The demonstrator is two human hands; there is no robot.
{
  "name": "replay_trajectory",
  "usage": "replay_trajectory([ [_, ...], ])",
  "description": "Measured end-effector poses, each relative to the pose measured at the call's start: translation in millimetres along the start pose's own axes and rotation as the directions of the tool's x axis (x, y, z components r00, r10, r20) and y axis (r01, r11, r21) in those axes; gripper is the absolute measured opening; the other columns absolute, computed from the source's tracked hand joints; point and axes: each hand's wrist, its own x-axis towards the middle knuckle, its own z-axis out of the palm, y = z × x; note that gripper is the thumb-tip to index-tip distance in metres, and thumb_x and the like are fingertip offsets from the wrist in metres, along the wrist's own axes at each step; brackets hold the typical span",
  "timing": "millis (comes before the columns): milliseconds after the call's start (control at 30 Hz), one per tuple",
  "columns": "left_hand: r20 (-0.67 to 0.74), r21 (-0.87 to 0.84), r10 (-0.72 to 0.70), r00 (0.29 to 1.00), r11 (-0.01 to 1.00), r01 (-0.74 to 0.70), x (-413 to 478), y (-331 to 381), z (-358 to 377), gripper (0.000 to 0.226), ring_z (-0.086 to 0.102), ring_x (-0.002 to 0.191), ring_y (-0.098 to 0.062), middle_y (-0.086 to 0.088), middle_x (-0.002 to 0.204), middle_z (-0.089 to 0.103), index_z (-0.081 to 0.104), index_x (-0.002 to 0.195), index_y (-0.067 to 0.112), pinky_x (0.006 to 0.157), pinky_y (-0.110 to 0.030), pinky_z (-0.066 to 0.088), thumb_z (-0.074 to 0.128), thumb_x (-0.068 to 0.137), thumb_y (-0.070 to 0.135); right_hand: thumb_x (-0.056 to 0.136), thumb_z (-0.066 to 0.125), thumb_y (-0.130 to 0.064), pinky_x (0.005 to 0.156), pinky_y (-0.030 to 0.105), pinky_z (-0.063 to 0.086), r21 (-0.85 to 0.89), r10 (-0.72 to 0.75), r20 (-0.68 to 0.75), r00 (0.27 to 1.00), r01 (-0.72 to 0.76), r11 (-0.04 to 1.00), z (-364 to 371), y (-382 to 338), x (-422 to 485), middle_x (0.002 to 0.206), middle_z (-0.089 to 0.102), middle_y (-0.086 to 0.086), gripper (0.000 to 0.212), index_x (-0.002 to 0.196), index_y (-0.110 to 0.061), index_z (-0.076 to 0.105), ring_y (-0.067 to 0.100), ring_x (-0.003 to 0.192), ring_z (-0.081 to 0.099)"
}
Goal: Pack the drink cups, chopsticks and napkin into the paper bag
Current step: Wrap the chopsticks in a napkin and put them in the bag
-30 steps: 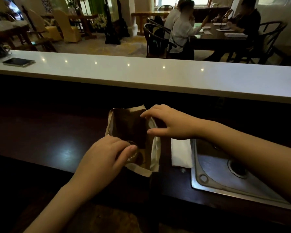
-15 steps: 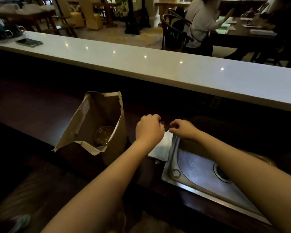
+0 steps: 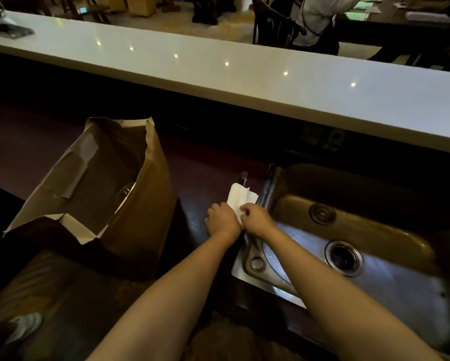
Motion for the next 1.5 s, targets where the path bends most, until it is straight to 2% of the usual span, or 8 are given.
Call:
replay_trajectory([
  [267, 0.069, -0.237, -0.082, 0.994, 0.967, 0.096, -2, 5, 1, 0.042, 0.048, 0.117, -0.036, -0.02, 0.129, 0.048, 0.045, 0.121, 0.001, 0.094, -0.042, 0.042, 0.056, 0.084, 0.017, 0.089, 0.046, -0.005, 0.085, 0.029, 0.043, 0.192, 0.006, -0.069, 0.998, 0.007, 0.981, -5, 8, -1, 0.113, 0.063, 0.019, 0.036, 0.125, -0.003, 0.051, 0.031, 0.106, 0.058],
  [400, 0.067, -0.427, -0.057, 0.996, 0.901, 0.08, -13, 7, -18, 0.038, 0.051, 0.112, -0.037, -0.021, 0.127, 0.049, 0.046, 0.121, -0.001, 0.084, -0.037, 0.043, 0.048, 0.083, 0.004, 0.09, 0.045, -0.009, 0.088, 0.048, 0.051, 0.35, 0.071, -0.113, 0.991, -0.028, 0.936, -19, 3, -7, 0.102, 0.061, 0.018, 0.031, 0.12, -0.002, 0.048, 0.035, 0.096, 0.061],
  [700, 0.12, -0.845, 0.167, 0.979, 0.535, 0.013, -50, 17, -103, 0.037, 0.058, 0.106, -0.033, -0.018, 0.118, 0.059, 0.049, 0.123, 0.004, 0.088, -0.047, 0.05, 0.049, 0.086, 0.003, 0.099, 0.038, -0.032, 0.078, 0.033, 0.051, 0.553, -0.123, -0.181, 0.976, 0.204, 0.808, -93, -81, -51, 0.105, 0.065, 0.013, 0.035, 0.112, -0.007, 0.059, 0.027, 0.097, 0.061],
  [833, 0.124, -0.938, 0.257, 0.959, 0.346, 0.028, -69, 16, -153, 0.026, 0.058, 0.084, -0.027, -0.014, 0.094, 0.061, 0.056, 0.108, 0.003, 0.067, -0.037, 0.049, 0.044, 0.085, 0.002, 0.096, 0.028, -0.051, 0.089, 0.037, 0.05, 0.682, -0.108, -0.226, 0.968, 0.236, 0.693, -124, -125, -73, 0.095, 0.066, 0.002, 0.048, 0.088, -0.021, 0.064, 0.022, 0.098, 0.062],
  [1100, 0.223, -0.973, 0.562, 0.796, 0.082, 0.214, -108, -6, -234, 0.044, 0.05, 0.054, -0.019, -0.01, 0.073, 0.056, 0.055, 0.105, 0.005, 0.047, -0.023, 0.04, 0.039, 0.074, 0.031, 0.095, 0.045, -0.032, 0.059, 0.025, 0.045, 0.518, -0.36, -0.273, 0.892, 0.452, 0.726, -158, -212, -119, 0.077, 0.062, 0.007, 0.031, 0.083, -0.009, 0.062, 0.017, 0.068, 0.055],
  [1233, 0.162, -0.969, 0.598, 0.785, -0.054, 0.241, -112, -23, -261, 0.064, 0.061, 0.083, -0.033, -0.018, 0.095, 0.064, 0.063, 0.112, 0.006, 0.081, -0.051, 0.052, 0.043, 0.08, 0.057, 0.095, 0.045, -0.028, 0.062, 0.029, 0.041, 0.465, -0.407, -0.36, 0.839, 0.54, 0.702, -148, -242, -129, 0.072, 0.055, 0.008, 0.032, 0.081, -0.003, 0.06, 0.017, 0.066, 0.05],
  [1367, 0.099, -0.993, 0.655, 0.749, 0.017, 0.117, -111, -49, -290, 0.074, 0.056, 0.105, -0.034, -0.016, 0.113, 0.062, 0.053, 0.127, 0.011, 0.099, -0.053, 0.04, 0.05, 0.074, 0.062, 0.091, 0.05, -0.026, 0.064, 0.034, 0.039, 0.472, -0.351, -0.415, 0.84, 0.528, 0.706, -136, -267, -125, 0.077, 0.051, 0.015, 0.037, 0.082, 0.008, 0.058, 0.022, 0.07, 0.047],
  [1500, 0.008, -0.956, 0.487, 0.873, 0.261, -0.137, -104, -62, -307, 0.061, 0.064, 0.102, -0.027, -0.011, 0.111, 0.067, 0.055, 0.119, 0.018, 0.092, -0.043, 0.051, 0.069, 0.065, 0.042, 0.089, 0.052, -0.022, 0.071, 0.039, 0.05, 0.589, -0.282, -0.359, 0.89, 0.45, 0.671, -122, -292, -117, 0.082, 0.06, 0.023, 0.038, 0.102, 0.013, 0.061, 0.025, 0.076, 0.054],
])
